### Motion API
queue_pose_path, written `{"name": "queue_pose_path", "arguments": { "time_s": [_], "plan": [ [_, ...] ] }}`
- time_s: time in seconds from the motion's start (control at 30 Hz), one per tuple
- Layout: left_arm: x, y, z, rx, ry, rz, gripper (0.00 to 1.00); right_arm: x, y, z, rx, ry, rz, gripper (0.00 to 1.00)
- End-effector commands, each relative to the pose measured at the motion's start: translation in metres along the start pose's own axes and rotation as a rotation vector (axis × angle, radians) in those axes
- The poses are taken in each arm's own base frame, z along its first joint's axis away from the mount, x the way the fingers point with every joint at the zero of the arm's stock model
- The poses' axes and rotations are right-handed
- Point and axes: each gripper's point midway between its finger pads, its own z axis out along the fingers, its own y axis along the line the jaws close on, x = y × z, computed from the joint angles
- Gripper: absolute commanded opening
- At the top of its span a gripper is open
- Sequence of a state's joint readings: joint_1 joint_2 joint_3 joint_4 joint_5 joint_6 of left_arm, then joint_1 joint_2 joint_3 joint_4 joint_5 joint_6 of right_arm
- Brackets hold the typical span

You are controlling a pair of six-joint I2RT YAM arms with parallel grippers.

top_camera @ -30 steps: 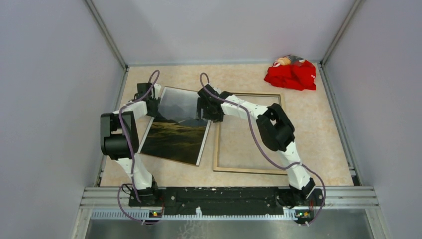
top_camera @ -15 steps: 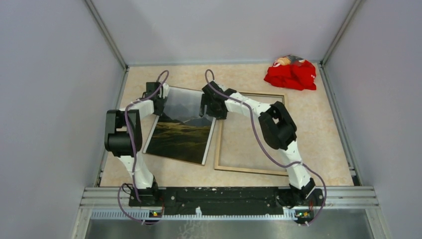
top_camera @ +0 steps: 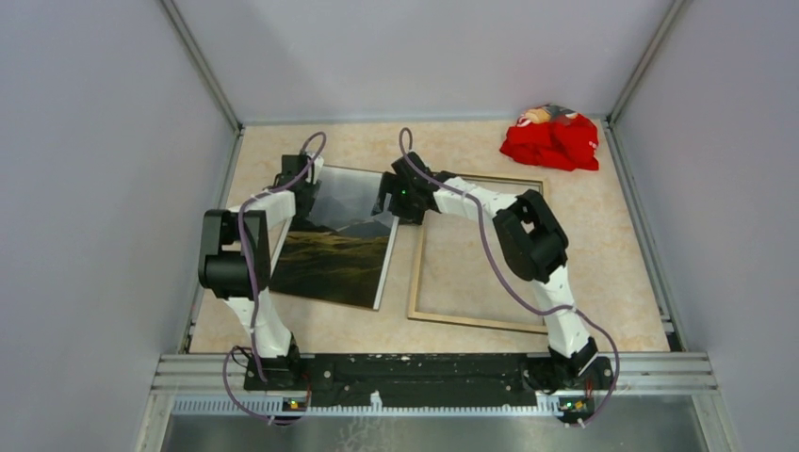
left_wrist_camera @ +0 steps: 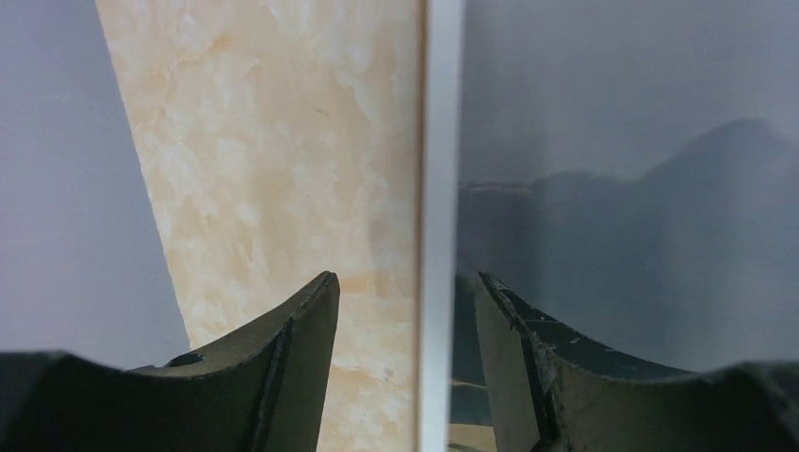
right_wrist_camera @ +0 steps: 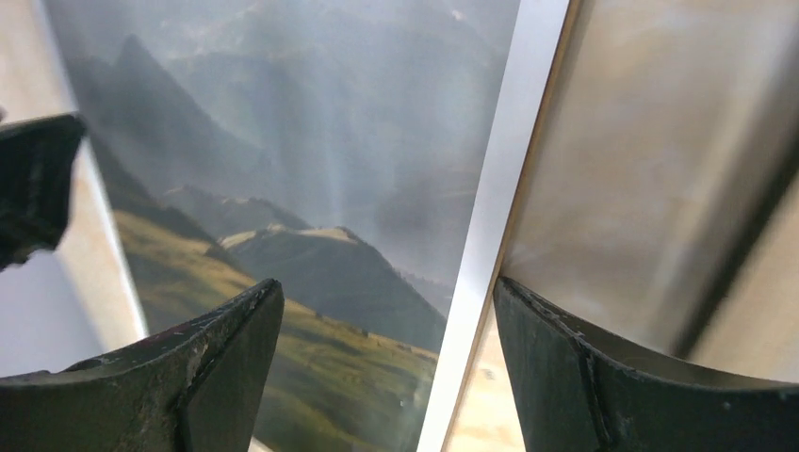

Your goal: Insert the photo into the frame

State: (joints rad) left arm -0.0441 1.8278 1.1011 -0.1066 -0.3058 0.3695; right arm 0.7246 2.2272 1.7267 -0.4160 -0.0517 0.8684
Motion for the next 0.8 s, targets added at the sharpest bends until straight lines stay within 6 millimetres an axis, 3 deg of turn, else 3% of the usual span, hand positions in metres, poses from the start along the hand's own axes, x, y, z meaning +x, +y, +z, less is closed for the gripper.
{"name": "queue_pose_path", "arguments": {
  "time_s": [0.0,0.1,0.27,0.43,0.57,0.77],
  "plan": [
    [-0.015,0.014,-0.012,-0.056,-0.066,-0.006,0.62,0.037,0.037,0.002,-0.209,0.135,0.091,0.83],
    [-0.012,0.017,-0.014,-0.061,-0.068,0.009,0.63,0.031,0.04,-0.006,-0.209,0.123,0.092,0.83],
    [-0.015,0.031,-0.014,-0.057,-0.065,-0.01,0.63,0.008,0.017,-0.015,-0.111,0.05,0.081,0.83],
    [-0.033,0.065,-0.013,-0.1,-0.084,-0.056,0.64,-0.012,-0.007,-0.006,0.013,0.002,0.044,0.83],
    [-0.045,0.094,-0.005,-0.178,-0.092,-0.081,0.65,-0.03,-0.01,0.004,0.025,-0.021,0.046,0.83],
    [-0.058,0.098,0.02,-0.208,-0.111,-0.104,0.65,-0.039,-0.012,0.012,0.034,-0.041,0.056,0.83]
  ]
}}
